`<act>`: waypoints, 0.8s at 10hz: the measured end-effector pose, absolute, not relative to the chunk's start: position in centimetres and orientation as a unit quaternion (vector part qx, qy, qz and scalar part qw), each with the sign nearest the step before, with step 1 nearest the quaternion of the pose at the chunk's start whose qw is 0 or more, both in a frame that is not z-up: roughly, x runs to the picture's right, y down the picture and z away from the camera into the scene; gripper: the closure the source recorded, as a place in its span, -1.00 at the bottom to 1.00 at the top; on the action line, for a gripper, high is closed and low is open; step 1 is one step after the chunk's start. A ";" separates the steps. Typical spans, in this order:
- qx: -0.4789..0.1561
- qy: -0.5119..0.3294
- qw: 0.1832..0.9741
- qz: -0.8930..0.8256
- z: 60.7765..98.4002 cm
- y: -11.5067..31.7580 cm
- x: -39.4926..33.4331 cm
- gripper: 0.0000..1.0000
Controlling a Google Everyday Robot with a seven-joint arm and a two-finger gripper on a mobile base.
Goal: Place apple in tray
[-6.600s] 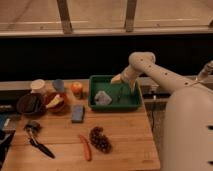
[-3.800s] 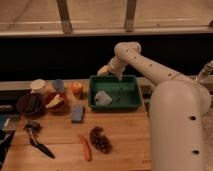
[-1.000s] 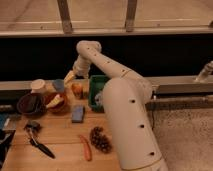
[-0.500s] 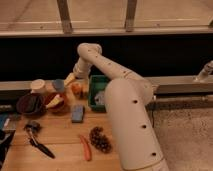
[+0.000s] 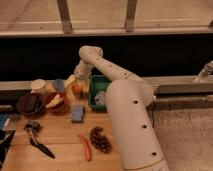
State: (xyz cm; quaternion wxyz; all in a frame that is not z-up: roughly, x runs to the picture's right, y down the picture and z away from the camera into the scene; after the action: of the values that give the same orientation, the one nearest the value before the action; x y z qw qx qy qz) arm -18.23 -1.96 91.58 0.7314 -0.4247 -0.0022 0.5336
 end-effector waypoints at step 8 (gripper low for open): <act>-0.421 -0.007 0.739 0.527 91.1 -2.2 -18.8 0.95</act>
State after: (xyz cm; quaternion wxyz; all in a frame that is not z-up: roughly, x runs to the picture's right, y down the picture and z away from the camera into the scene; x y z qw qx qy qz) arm -18.76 -2.17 91.15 0.7387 -0.4205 -0.0075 0.5267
